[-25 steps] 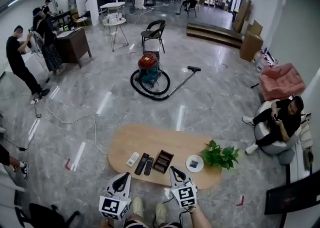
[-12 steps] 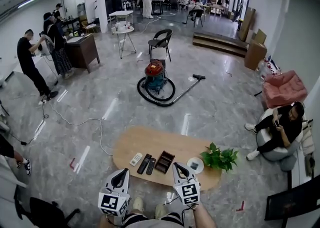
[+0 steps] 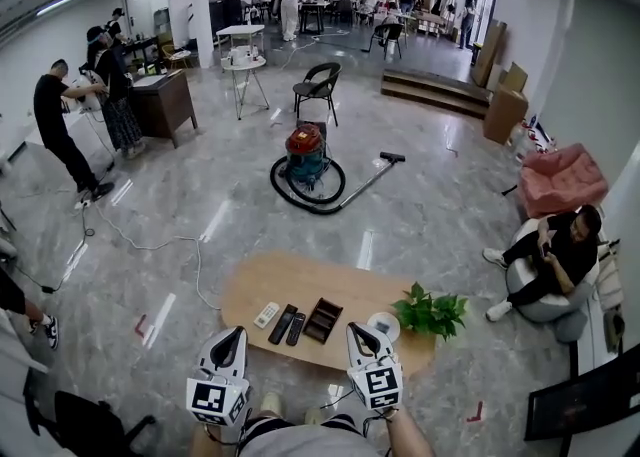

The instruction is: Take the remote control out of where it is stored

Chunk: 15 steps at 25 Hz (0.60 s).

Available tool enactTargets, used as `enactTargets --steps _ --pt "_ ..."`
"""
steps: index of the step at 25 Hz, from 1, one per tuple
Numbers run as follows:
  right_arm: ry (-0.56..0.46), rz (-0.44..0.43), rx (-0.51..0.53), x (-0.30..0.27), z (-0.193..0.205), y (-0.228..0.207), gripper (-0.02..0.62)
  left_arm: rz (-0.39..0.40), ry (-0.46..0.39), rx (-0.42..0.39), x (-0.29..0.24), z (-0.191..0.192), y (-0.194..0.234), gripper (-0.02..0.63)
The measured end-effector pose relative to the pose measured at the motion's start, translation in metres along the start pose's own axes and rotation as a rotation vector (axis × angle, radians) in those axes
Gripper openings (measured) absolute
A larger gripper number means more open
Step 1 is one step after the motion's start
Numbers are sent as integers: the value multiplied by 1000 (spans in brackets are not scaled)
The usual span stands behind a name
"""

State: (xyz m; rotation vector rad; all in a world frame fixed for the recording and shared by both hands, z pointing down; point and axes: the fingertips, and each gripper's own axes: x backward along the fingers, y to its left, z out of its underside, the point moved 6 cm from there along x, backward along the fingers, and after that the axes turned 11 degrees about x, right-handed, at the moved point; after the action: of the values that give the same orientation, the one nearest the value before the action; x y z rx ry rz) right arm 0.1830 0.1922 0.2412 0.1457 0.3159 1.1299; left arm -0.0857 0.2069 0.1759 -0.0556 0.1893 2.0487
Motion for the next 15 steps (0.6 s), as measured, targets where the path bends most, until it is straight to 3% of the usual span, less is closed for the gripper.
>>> enactTargets --steps 15 --pt "-48 29 16 15 -15 2 6 -19 -27 -8 14 -3 0 6"
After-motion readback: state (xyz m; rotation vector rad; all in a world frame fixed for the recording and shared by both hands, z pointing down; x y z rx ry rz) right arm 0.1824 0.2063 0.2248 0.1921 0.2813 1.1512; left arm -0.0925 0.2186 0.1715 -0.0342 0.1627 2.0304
